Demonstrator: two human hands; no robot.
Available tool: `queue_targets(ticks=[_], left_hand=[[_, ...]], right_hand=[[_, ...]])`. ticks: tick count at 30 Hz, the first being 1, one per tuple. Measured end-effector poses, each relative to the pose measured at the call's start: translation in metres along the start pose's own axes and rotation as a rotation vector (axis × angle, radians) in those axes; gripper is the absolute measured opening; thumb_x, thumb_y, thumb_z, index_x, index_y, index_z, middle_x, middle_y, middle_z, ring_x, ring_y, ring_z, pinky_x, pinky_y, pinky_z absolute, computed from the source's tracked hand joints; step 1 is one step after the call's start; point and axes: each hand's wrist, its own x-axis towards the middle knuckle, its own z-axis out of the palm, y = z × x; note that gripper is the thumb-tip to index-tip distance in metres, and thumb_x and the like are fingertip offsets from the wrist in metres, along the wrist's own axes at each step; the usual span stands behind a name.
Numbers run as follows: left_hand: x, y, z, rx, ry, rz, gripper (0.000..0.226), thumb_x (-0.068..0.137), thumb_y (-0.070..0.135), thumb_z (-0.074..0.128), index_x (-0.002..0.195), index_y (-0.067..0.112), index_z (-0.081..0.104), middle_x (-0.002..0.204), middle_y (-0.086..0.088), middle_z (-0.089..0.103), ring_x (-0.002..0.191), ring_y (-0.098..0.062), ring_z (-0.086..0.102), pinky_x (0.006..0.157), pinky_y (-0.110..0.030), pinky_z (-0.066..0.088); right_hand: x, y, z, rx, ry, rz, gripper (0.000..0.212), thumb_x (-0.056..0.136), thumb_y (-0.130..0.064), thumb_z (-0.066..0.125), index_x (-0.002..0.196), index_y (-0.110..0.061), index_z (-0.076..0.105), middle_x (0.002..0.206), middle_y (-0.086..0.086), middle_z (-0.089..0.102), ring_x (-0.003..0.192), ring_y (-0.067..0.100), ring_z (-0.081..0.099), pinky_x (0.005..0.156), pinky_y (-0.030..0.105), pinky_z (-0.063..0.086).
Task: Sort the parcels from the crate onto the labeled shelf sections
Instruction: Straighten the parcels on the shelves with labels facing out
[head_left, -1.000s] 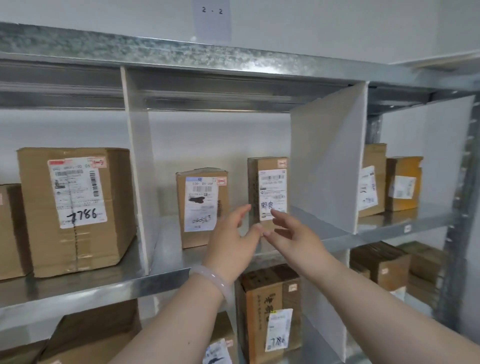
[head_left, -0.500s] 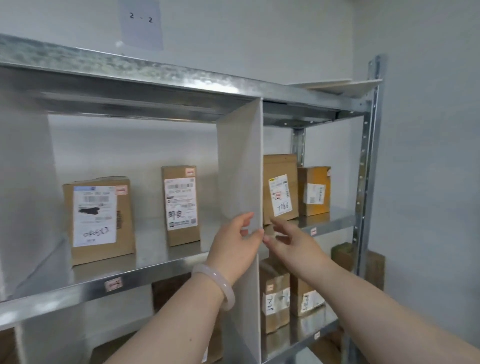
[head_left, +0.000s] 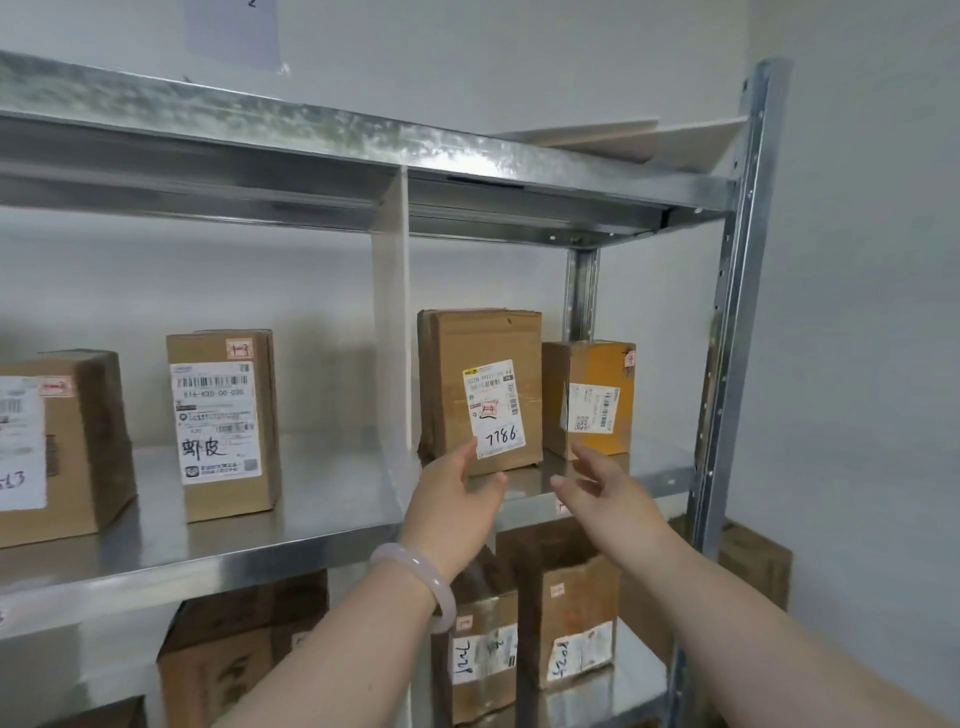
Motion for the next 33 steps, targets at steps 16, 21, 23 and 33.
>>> queue_targets(ticks=[16,21,23,33], left_hand=[[0.087,-0.017,0.018,0.142,0.148,-0.065,0.079,0.096,0.028,0.057,0.157,0.022,0.008,0.162,0.002,0.014,0.149,-0.018,0.016,0.118,-0.031,0.017],[0.099,-0.017,0.028,0.158,0.204,-0.109,0.076,0.096,0.027,0.057,0.157,0.021,0.012,0.161,0.002,0.018,0.147,-0.018,0.022,0.115,-0.029,0.022],[0.102,-0.017,0.032,0.157,0.240,-0.119,0.077,0.095,0.027,0.058,0.157,0.021,0.012,0.161,0.002,0.018,0.146,-0.017,0.023,0.115,-0.028,0.021],[0.062,0.012,0.064,0.079,0.423,-0.095,0.057,0.095,0.029,0.058,0.148,0.031,0.038,0.137,0.018,0.049,0.112,0.003,0.055,0.099,-0.018,0.040]], right_hand=[[0.123,0.014,0.032,-0.097,-0.145,0.015,0.066,0.100,-0.035,0.048,0.155,-0.019,0.015,0.158,0.004,0.027,0.144,0.024,0.029,0.114,0.034,0.027],[0.146,0.023,0.039,-0.110,-0.212,0.004,0.070,0.099,-0.039,0.048,0.156,-0.017,0.013,0.159,0.004,0.025,0.144,0.025,0.029,0.113,0.034,0.028],[0.151,0.027,0.037,-0.088,-0.227,-0.016,0.070,0.098,-0.040,0.049,0.155,-0.019,0.015,0.159,0.003,0.025,0.144,0.025,0.029,0.114,0.035,0.028],[0.115,0.043,-0.005,0.052,-0.276,-0.263,0.057,0.098,-0.037,0.051,0.151,-0.026,0.030,0.151,-0.003,0.041,0.138,0.018,0.039,0.109,0.030,0.030]])
